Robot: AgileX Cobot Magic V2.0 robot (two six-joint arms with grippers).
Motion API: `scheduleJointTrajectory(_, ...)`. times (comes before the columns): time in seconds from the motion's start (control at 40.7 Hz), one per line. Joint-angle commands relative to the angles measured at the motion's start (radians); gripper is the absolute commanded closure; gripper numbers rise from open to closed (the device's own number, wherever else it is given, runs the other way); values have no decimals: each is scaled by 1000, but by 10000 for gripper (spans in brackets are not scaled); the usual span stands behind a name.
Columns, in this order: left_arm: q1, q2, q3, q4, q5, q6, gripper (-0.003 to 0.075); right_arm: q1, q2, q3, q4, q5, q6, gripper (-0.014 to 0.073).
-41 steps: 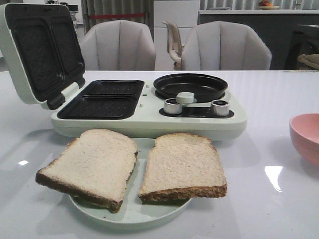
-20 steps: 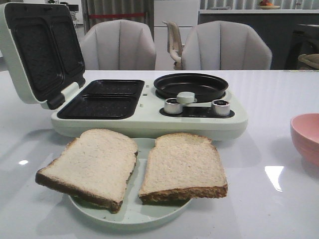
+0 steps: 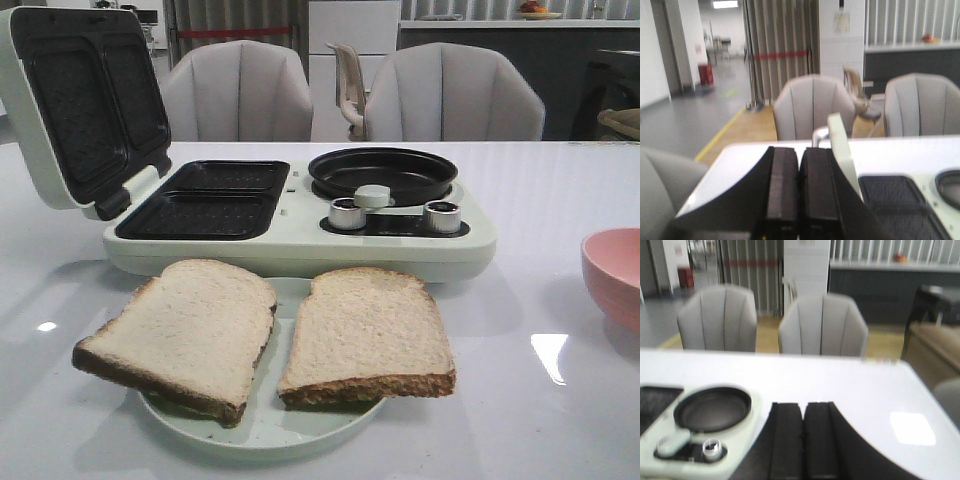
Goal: Make breakfast with bread and shrimp
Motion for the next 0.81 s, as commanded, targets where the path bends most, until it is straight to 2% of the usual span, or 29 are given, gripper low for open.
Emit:
scheduleJointTrajectory(0.0,-6,71,-35,3,-17,-1,619,-4,85,-36,2,-6,1,559)
scheduleJointTrajectory(0.319,-6,194,46,-26,69,-1,619,-4,309,-36,2,189,1,559)
scheduleJointTrajectory(0.516,-6,218,80,-54,84,-1,619,-4,407,-36,1,222,1,557)
scheduleJointTrajectory(0.59,-6,229,80,-54,111,-1,606,-4,430,-36,2,224,1,529)
scheduleJointTrajectory(0.663,-6,242,80,-37,133,-1,518,-4,449,-36,2,227,1,431)
scheduleJointTrajectory(0.786,-6,258,80,-37,138,-1,274,-4,462,-36,2,227,1,218)
